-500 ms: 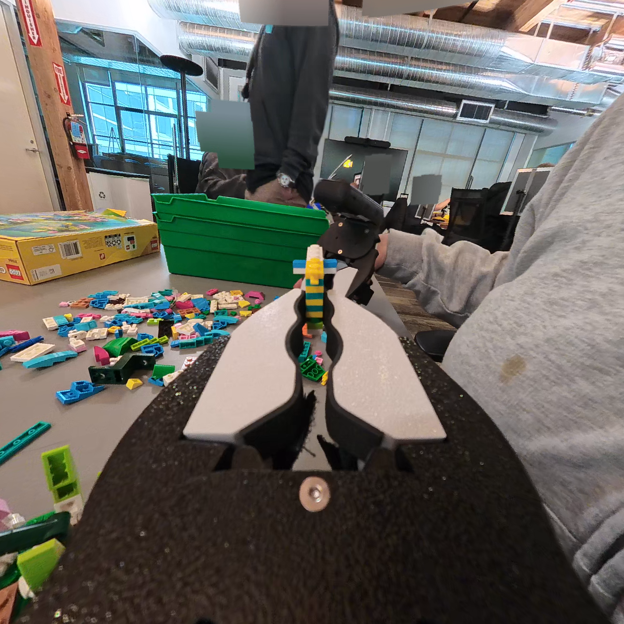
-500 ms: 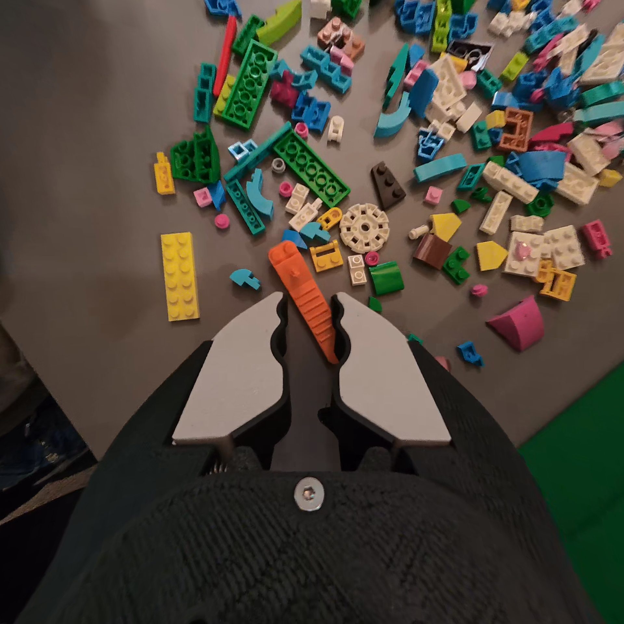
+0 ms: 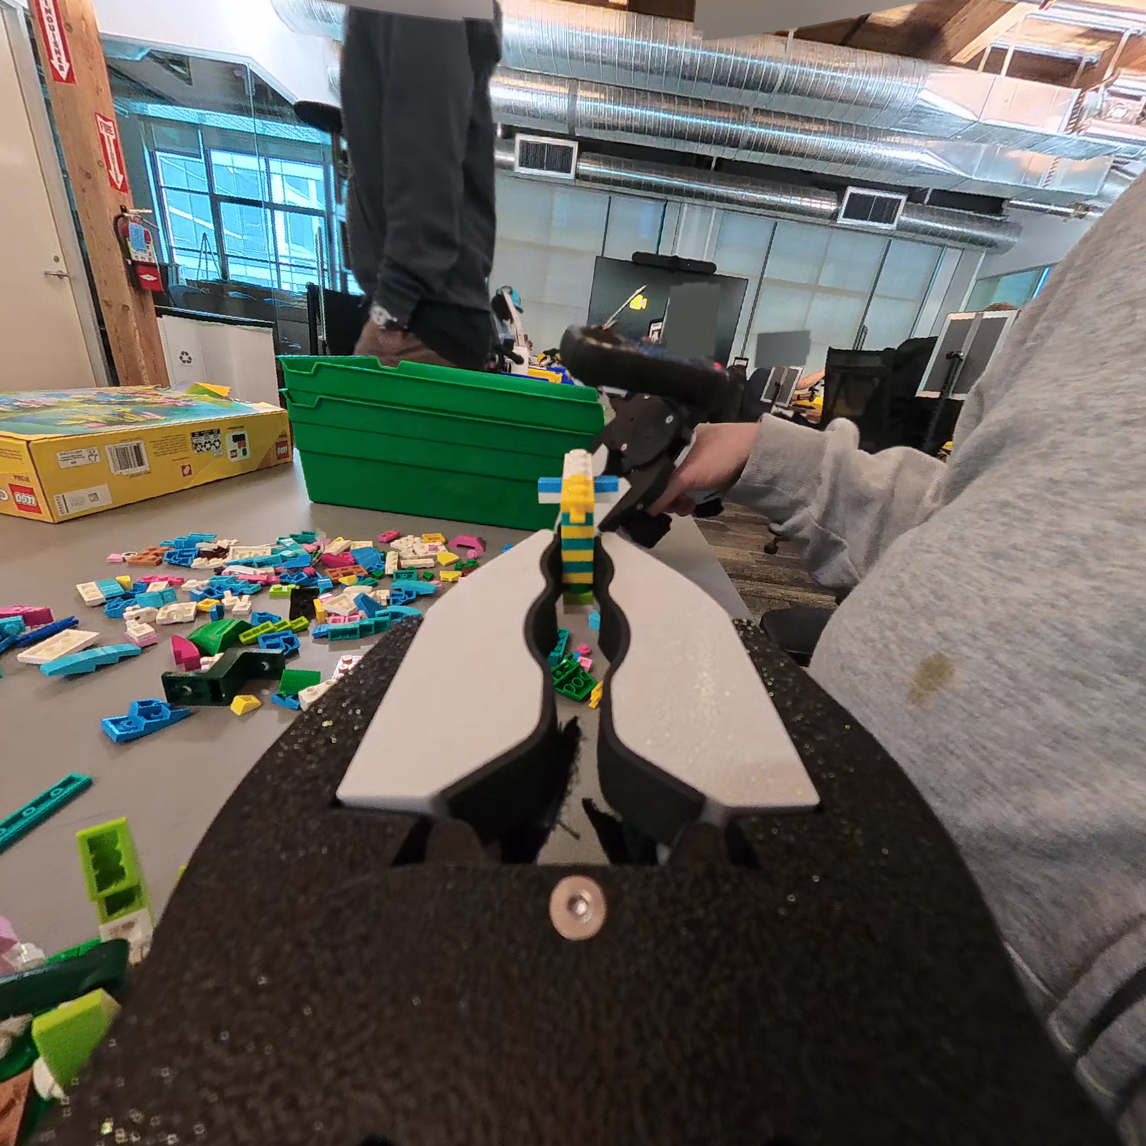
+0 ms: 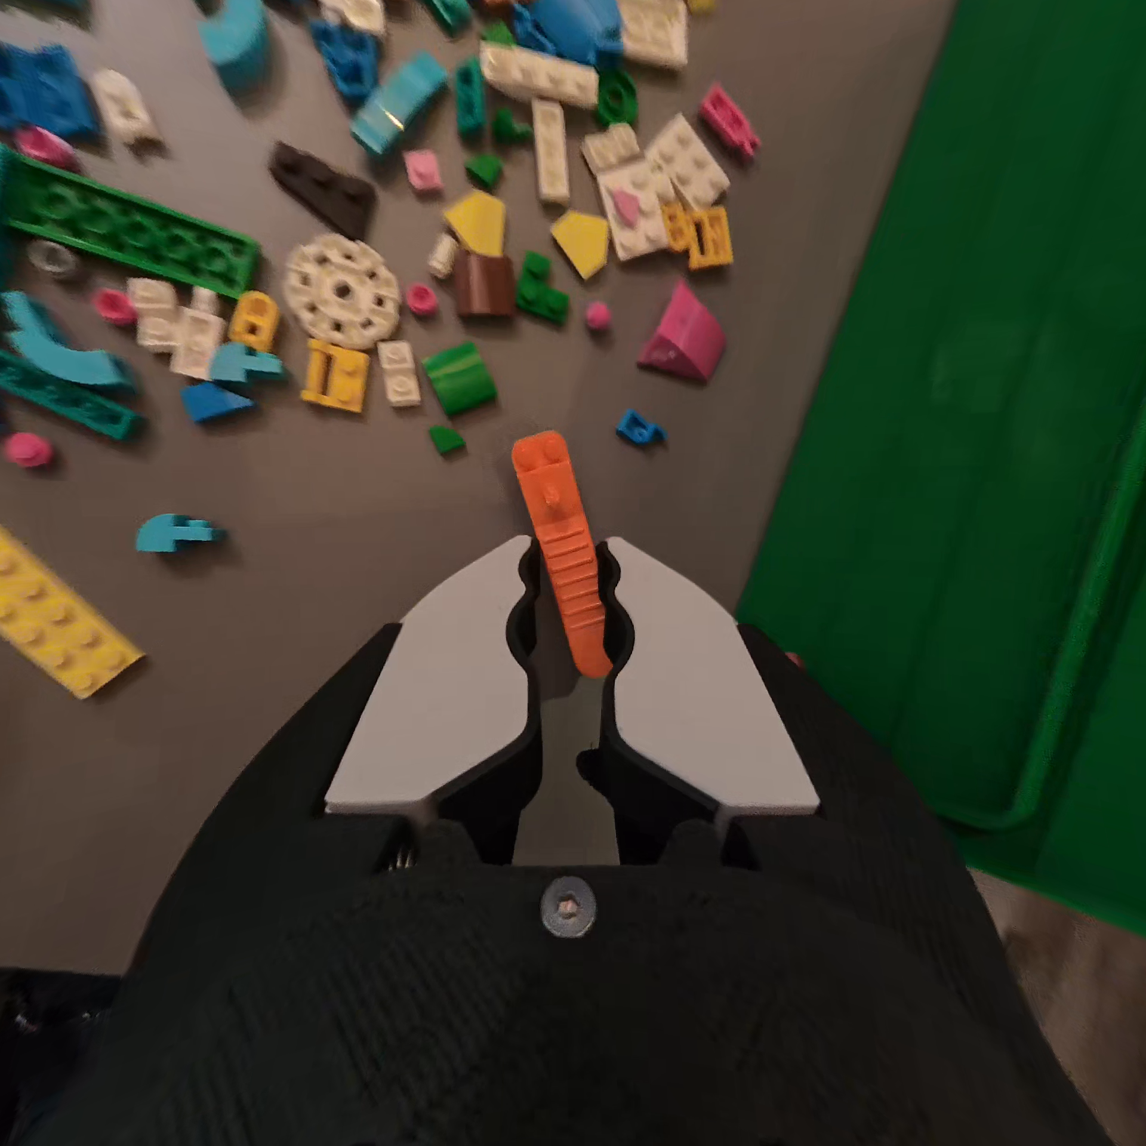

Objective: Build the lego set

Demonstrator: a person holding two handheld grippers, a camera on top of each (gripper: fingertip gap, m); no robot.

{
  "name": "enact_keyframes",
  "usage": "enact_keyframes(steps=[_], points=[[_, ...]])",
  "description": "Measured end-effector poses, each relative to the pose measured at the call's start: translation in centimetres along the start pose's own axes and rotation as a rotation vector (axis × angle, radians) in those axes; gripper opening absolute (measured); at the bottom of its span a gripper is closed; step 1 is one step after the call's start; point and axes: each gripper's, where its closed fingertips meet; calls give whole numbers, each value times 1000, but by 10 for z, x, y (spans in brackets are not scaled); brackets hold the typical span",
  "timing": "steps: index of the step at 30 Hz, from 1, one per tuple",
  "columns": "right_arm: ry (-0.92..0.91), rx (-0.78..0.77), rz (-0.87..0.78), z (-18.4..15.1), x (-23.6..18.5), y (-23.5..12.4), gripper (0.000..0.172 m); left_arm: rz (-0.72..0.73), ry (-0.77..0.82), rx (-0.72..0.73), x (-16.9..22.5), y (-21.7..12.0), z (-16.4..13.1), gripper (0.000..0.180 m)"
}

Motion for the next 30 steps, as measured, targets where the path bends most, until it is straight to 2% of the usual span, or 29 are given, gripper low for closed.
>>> enact_keyframes(steps=[3, 9, 14, 20, 30], points=[[34, -58, -97, -7, 12, 6, 16, 0, 1, 0, 0, 0, 0, 8], [153, -37, -102, -1, 16, 7, 15, 0, -4, 2, 0, 1, 0, 8], [211, 5, 49, 7, -3, 2, 15, 0, -7, 3, 0, 1, 0, 8], [149, -55, 68, -4, -13, 1, 16, 0, -7, 4, 1, 1, 0, 8], [126, -17, 33, 1, -7, -5, 20, -2, -6, 2, 1, 1, 0, 8]])
Point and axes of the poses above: each gripper's, where its closed fingertips meet, y out along the fingers, z out of its top, x = y × z across the jaws, and after that the axes turned 9 degrees about -z, right-handed
